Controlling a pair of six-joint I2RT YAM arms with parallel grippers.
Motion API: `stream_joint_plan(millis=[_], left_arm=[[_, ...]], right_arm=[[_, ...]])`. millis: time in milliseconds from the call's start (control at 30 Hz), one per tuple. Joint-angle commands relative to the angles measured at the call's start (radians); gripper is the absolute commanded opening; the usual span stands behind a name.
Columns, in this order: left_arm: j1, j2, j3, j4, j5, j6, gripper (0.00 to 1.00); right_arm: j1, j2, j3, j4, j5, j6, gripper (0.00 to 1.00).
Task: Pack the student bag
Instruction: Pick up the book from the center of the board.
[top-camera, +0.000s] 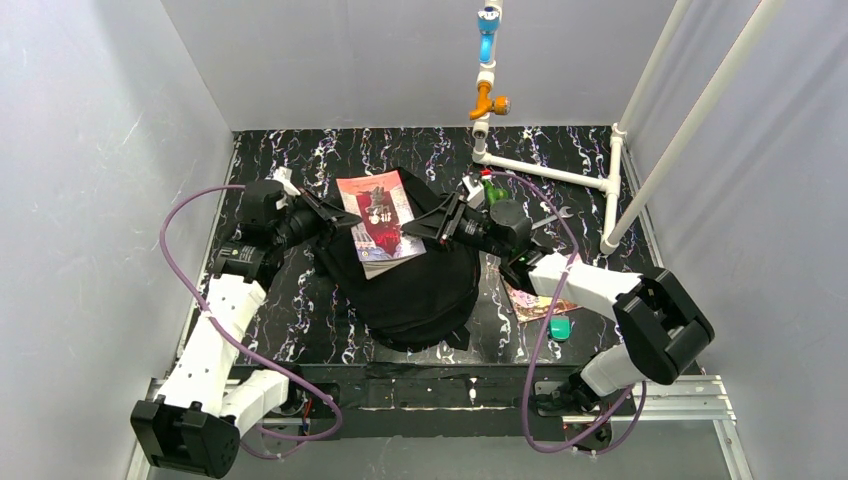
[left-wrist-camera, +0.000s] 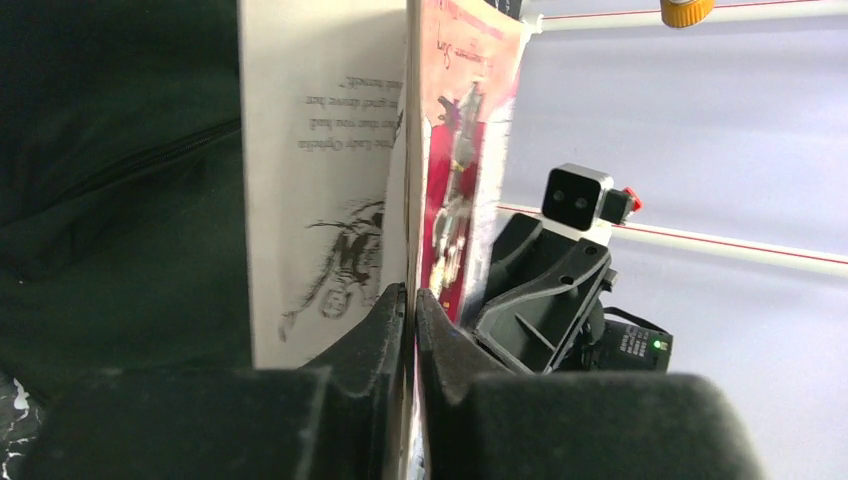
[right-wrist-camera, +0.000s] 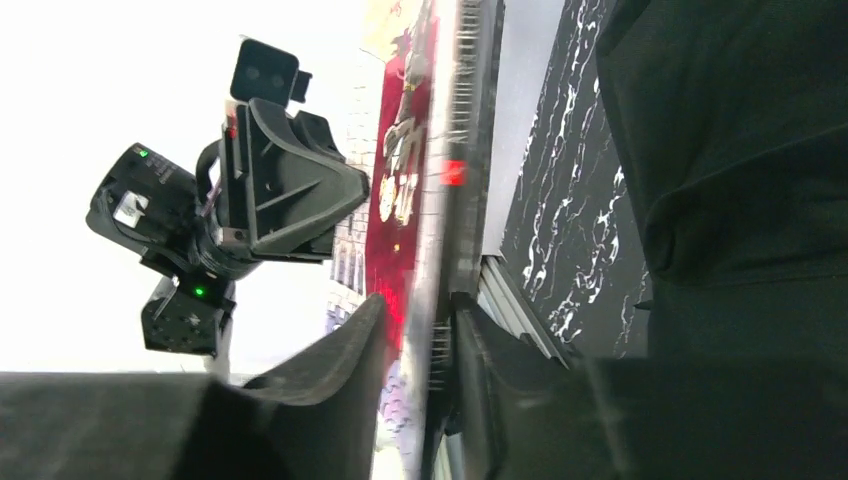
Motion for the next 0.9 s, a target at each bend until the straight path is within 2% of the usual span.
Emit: stream_joint_plan(millis=[0,100,133,167,267,300,400,467,600,733,867], left_arm=[[-0.031,0.005,-0.01,0.041,-0.03,-0.001,0.09],[-0.032,0.0,-0.033,0.042,-0.022,0.01,0.15],[-0.033,-0.001,-0.042,0.044,-0.021,0.01,0.18],[-0.035,-0.004,-0.05,0.044,-0.02,0.016,0.25],[-0.035,-0.011,-0.024,-0.075,-0.067,0.124,0.63],[-0.035,-0.016,-0.01,-0.13,-0.093,0.177,0.72],[-0.034,-0.038,0.036,-0.287,-0.177,0.345,0.86],[-0.034,-0.055,0.06,-0.337,-0.182,0.464,0.91],[-0.034,-0.06,0.114,-0.346,-0.042,0.634,0.94],[-0.034,-0.013,0.205,-0.336,0.12,0.753,0.96],[-0.035,0.069,0.285,-0.322,0.27,0.817,0.96]], right_arm=[[0.005,-0.073,-0.026,0.031,0.047,-0.015,0.27],[0.004,-0.088,-0.032,-0.002,0.064,-0.043,0.04],[0.004,-0.085,-0.028,-0.003,0.06,-0.051,0.01],[0.002,-0.081,-0.024,-0.004,0.052,-0.06,0.01],[-0.03,-0.098,-0.001,-0.07,0.027,-0.116,0.01],[-0.049,-0.111,0.009,-0.118,0.012,-0.153,0.01],[-0.12,-0.16,0.06,-0.355,-0.05,-0.375,0.01],[-0.175,-0.174,0.116,-0.536,-0.152,-0.577,0.01],[-0.214,-0.208,0.158,-0.696,-0.443,-0.832,0.01],[-0.213,-0.219,0.173,-0.812,-0.644,-0.891,0.01],[-0.188,-0.252,0.158,-0.864,-0.713,-0.903,0.01]])
